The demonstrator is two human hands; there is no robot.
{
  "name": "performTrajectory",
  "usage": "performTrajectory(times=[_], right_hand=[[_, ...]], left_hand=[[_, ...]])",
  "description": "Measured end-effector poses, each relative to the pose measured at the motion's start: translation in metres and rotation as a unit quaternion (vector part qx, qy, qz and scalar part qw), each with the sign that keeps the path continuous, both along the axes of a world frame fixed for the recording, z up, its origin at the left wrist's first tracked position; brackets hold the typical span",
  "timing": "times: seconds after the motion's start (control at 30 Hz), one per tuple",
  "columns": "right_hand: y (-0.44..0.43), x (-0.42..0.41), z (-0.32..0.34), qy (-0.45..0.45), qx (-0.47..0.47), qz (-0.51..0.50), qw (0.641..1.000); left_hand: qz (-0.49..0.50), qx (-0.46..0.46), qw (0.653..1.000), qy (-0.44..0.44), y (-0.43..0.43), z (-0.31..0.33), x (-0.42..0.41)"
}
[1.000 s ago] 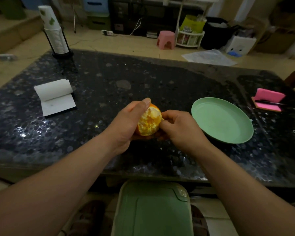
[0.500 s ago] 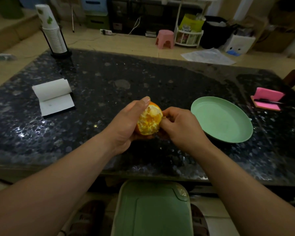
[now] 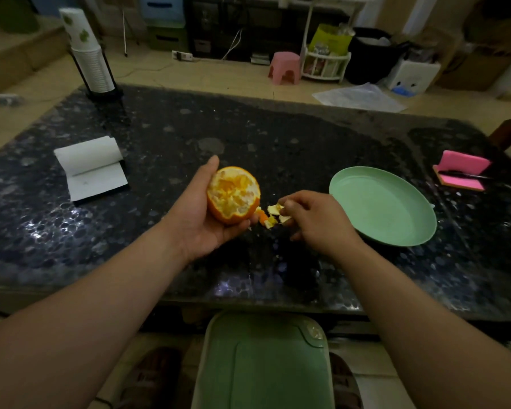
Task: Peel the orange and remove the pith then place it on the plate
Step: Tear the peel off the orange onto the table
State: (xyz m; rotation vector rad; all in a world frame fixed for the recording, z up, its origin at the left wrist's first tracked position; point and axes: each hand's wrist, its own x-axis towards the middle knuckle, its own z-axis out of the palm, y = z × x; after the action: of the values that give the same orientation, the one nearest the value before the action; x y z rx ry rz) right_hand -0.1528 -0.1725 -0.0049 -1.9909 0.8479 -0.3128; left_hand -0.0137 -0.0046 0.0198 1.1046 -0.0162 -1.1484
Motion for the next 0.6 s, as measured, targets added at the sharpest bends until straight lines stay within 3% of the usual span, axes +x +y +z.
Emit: performTrajectory(times=[0.1, 0.27, 0.43, 0.6], right_hand=[[0.0, 0.006, -0.009, 0.044, -0.098, 0.012, 0.994], [0.001, 0.005, -0.003, 0.035, -0.11, 0.041, 0.993], [0.005, -0.003, 0.015, -0.064, -0.033, 0.076, 0.995], [0.013, -0.009, 0.021, -0.088, 0.002, 0.134, 0.987]], left_hand=[[-0.011, 0.017, 1.0, 0.006, 0.001, -0.004, 0.001], [-0.039, 0.04, 0.998, -0.014, 0.001, -0.001, -0.001], [-0.065, 0.066, 0.995, -0.047, -0.001, 0.001, -0.004], [-0.076, 0.046, 0.995, -0.047, 0.0, 0.007, -0.01]])
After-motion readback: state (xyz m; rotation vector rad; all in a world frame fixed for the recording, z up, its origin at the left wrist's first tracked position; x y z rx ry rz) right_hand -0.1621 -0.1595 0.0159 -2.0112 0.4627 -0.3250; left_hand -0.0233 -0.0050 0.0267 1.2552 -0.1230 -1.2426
